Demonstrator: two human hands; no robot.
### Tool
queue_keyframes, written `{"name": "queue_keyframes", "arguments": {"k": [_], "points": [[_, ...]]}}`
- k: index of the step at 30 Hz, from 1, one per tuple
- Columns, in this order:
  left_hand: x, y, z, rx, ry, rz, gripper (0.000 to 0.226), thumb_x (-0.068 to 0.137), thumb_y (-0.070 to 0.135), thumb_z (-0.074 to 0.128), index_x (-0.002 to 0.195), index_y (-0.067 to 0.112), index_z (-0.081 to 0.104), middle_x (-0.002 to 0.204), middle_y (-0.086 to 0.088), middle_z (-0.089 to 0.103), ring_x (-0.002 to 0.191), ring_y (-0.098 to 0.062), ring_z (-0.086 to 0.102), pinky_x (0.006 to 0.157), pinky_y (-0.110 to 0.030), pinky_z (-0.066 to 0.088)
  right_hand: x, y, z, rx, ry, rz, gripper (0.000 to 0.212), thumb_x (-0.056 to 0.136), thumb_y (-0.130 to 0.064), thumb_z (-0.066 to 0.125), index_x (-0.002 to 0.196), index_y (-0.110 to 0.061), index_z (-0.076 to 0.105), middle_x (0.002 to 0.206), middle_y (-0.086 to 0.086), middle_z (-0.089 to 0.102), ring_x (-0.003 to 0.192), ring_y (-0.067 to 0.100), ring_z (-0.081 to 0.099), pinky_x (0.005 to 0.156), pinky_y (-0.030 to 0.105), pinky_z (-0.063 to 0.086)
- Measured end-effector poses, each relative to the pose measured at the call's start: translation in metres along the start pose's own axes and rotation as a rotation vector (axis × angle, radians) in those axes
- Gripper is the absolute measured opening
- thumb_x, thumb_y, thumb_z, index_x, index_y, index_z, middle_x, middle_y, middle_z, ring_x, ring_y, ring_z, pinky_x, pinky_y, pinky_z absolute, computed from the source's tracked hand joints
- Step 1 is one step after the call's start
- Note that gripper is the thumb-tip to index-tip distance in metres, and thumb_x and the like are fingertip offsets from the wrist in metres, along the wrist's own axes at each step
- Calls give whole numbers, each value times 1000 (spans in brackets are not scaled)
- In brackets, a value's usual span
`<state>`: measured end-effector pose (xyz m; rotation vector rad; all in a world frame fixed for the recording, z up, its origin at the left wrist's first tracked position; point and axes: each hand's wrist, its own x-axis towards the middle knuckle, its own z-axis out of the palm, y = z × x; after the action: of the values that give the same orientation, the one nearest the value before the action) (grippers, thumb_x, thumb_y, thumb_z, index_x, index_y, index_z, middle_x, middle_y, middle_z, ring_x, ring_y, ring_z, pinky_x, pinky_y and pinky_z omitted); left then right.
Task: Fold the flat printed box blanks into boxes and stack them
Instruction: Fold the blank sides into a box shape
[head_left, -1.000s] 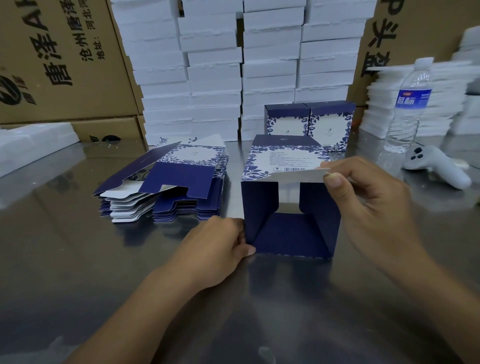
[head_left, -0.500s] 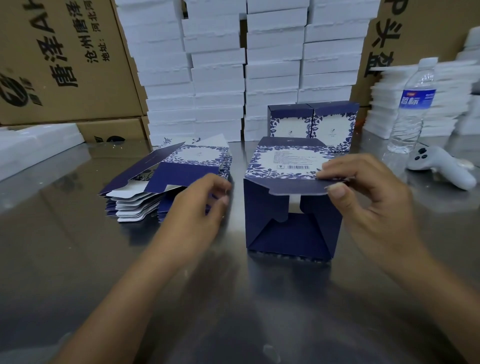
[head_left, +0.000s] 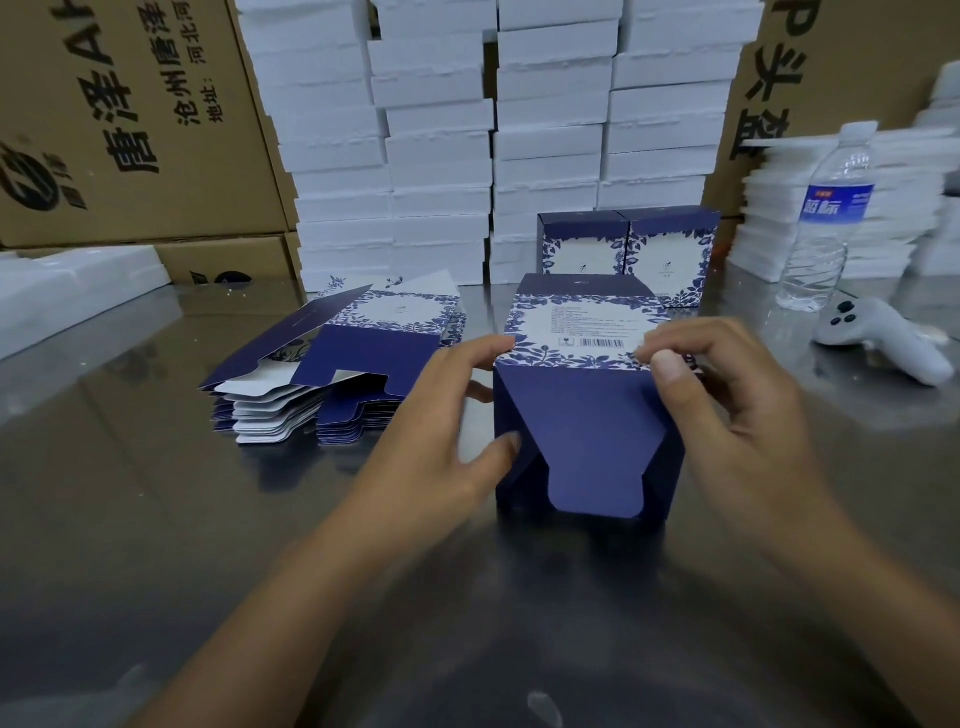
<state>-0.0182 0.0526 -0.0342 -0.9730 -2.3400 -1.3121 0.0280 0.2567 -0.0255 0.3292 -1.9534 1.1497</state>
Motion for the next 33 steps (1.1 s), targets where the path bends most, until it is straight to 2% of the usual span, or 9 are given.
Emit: {"name": "queue_keyframes", "arguments": {"k": [3, 7, 11, 14, 20, 23, 26, 30, 33], "points": [[-1, -5, 14, 52, 78, 0, 66, 84, 27, 68, 128, 56, 29, 110, 26, 51, 98, 2, 52, 77, -8, 42, 0, -1, 1, -16, -6, -10, 29, 88, -40, 43, 88, -16, 60, 96, -8, 58, 94, 9, 54, 81, 21, 42], [-1, -14, 26, 73, 160, 15, 73, 86, 15, 66, 123, 61, 23, 73, 5, 50, 61, -10, 48, 53, -19, 38, -2, -5, 1, -20, -24, -35, 24, 88, -38, 45, 87, -19, 60, 94, -9, 58, 92, 7, 54, 81, 19, 41], [-1, -13, 30, 62, 168, 40, 73, 85, 10, 66, 121, 58, 26, 67, -1, 49, 53, -9, 42, 50, -21, 33, 1, -11, -1, -40, 24, -37, 14, 83, -40, 51, 83, -28, 57, 86, -11, 58, 85, 6, 54, 78, 14, 39], [-2, -8, 32, 58, 172, 68, 65, 80, 20, 63, 120, 55, 26, 66, 1, 49, 50, -10, 42, 50, -25, 37, 0, -15, -3, -106, 25, -69, 16, 80, -40, 59, 87, -27, 61, 86, -10, 55, 84, 0, 52, 80, 8, 35], [0, -7, 21, -17, 104, 116, 44, 83, 33, 50, 122, 44, 35, 67, -1, 55, 60, -17, 51, 61, -46, 47, 0, -13, -2, -156, -53, -97, 13, 77, -28, 67, 90, -26, 69, 90, -5, 55, 92, 17, 54, 84, 16, 38], [-1, -2, 17, -208, 109, 102, 31, 90, 34, 38, 119, 34, 48, 74, -6, 57, 66, -17, 52, 62, -27, 45, 1, -10, -2, -146, -44, -135, 12, 79, -26, 66, 91, -26, 68, 91, -5, 57, 91, 21, 57, 83, 26, 43], [-1, 9, 15, -122, 187, 159, 26, 92, 34, 38, 110, 31, 57, 81, 8, 56, 75, -5, 53, 70, -10, 38, -1, -6, 0, -175, 12, -225, 11, 82, -27, 69, 92, -24, 69, 86, -1, 59, 86, 24, 58, 77, 28, 44], [-3, 21, 16, 6, 309, 202, 17, 88, 34, 53, 102, 31, 63, 104, 8, 49, 100, -1, 50, 86, -9, 36, -6, -5, 5, -182, 67, -324, 11, 86, -24, 64, 95, -22, 67, 84, 0, 57, 81, 26, 58, 73, 30, 45], [-2, 25, 18, 4, 354, 305, 10, 86, 22, 62, 94, 19, 67, 103, 4, 58, 101, -3, 55, 86, -14, 41, -9, -8, 11, -193, 96, -382, 12, 86, -20, 64, 93, -13, 72, 82, 1, 57, 77, 27, 58, 70, 27, 45]]}}
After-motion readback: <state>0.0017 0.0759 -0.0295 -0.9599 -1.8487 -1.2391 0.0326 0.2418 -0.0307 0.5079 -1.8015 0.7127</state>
